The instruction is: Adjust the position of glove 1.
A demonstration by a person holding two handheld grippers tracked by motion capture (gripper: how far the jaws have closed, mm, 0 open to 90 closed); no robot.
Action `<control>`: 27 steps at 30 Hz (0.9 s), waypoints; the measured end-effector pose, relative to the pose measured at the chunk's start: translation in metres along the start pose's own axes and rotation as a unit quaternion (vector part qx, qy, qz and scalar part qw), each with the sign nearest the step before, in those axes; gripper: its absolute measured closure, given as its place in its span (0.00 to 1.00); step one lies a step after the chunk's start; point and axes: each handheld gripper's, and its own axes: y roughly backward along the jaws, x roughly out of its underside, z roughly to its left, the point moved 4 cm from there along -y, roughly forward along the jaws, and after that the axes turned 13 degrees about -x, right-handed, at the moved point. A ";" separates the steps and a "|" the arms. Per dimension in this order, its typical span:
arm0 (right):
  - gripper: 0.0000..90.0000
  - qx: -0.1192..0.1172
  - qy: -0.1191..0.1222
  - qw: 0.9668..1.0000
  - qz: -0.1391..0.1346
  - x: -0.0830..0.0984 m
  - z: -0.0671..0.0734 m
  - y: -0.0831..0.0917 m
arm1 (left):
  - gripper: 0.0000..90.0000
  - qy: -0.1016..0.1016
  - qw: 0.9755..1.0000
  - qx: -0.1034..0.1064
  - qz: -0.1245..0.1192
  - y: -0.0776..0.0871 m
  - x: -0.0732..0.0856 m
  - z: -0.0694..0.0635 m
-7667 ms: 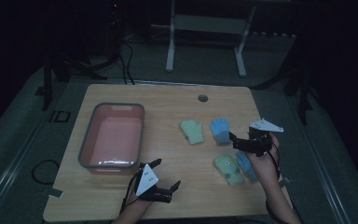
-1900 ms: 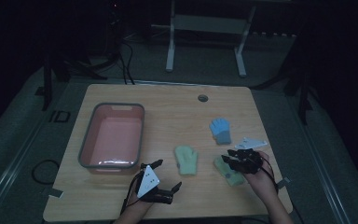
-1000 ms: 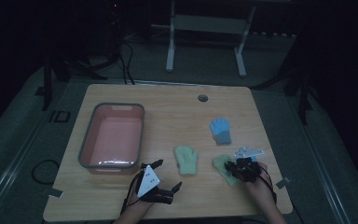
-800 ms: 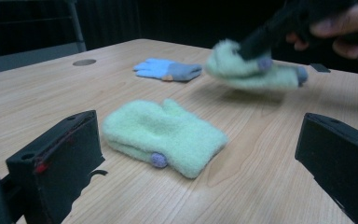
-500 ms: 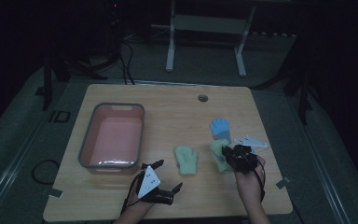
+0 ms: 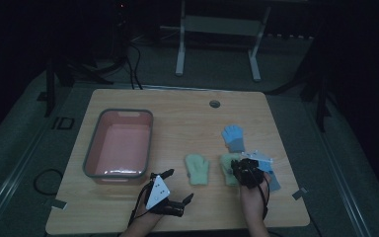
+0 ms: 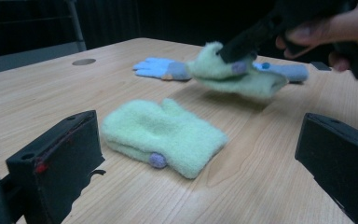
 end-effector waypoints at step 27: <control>0.69 -0.061 0.062 0.995 0.046 -0.004 -0.025 0.008 | 0.01 0.004 1.000 0.006 0.001 -0.001 0.000 0.000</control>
